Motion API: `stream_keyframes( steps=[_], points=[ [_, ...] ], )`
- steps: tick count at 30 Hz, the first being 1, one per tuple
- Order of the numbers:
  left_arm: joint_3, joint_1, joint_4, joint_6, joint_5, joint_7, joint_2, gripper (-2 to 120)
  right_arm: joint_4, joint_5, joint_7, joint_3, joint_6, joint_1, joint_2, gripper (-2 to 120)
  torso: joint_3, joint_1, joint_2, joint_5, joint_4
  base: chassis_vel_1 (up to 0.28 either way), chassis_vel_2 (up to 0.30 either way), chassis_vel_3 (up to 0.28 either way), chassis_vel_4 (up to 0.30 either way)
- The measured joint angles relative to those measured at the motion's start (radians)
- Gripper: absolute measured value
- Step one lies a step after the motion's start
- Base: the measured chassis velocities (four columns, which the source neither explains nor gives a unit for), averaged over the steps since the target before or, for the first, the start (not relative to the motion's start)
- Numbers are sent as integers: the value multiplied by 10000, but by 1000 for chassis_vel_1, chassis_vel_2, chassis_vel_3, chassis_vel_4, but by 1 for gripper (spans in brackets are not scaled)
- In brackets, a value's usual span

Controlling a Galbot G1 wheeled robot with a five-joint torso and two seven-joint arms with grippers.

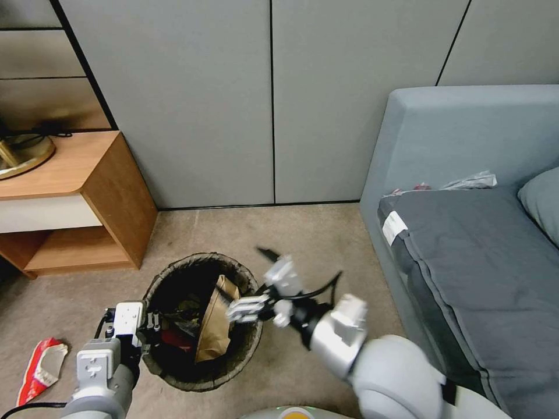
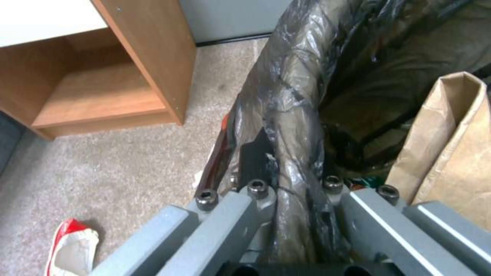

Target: Pick up the trash bin, then pick up the garbage from the floor and place it into the trash bin.

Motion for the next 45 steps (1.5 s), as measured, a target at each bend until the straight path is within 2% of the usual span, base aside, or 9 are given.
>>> stream_keyframes(
  steps=[1, 4, 5, 9, 12, 16, 24, 27, 45],
  points=[
    [0, 0, 0, 0, 0, 0, 0, 1, 0, 0, 0, 0, 0, 0, 0, 100, 0, 0, 0, 0, 0, 0, 0, 0, 0],
    [-24, 15, 0, -6, -12, 54, 38, 1, -302, -816, -25, 1664, 943, -714, 70, 100, 0, 0, 0, 1, 3, 0, 0, 0, 0],
    [-24, 15, 0, -6, -12, 54, 38, 1, -302, -816, -25, 1664, 943, -714, 70, 100, 0, 0, 0, 1, 3, 0, 0, 0, 0],
    [-39, -4, 0, -6, -46, 60, 89, 1, -573, -1010, -58, 3172, 1235, -1397, 336, 100, 0, 0, 0, 0, 3, 0, 0, 0, 0],
    [-66, -24, 0, -6, -74, 64, 134, 1, -782, -1149, -457, 4658, 1642, -2433, 840, 100, 0, 0, 0, 0, 2, 0, 0, 0, 0],
    [-102, -70, 0, -10, -103, 64, 192, 1, -869, -1463, -987, 5726, 2496, -4143, 1628, 100, -1, 0, 0, -1, -2, 0, 0, 0, 0],
    [-48, -119, 0, -57, 13, 79, 180, 1, -859, -2024, -867, 5953, 3551, -5616, 2181, 100, -1, 0, 0, -3, 1, 0, 0, 0, 0],
    [-24, -178, 0, -69, 71, 94, 166, 1, -875, -2263, -180, 5635, 3919, -5959, 2094, 100, 0, 0, 0, -2, 3, 0, 0, 0, 0],
    [9, -336, 0, 57, 305, 275, -32, 1, -1085, -2616, 236, 5014, 3799, -5664, 2698, 100, 0, -1, 0, -1, 2, 10, 8, 10, 9]
  ],
)
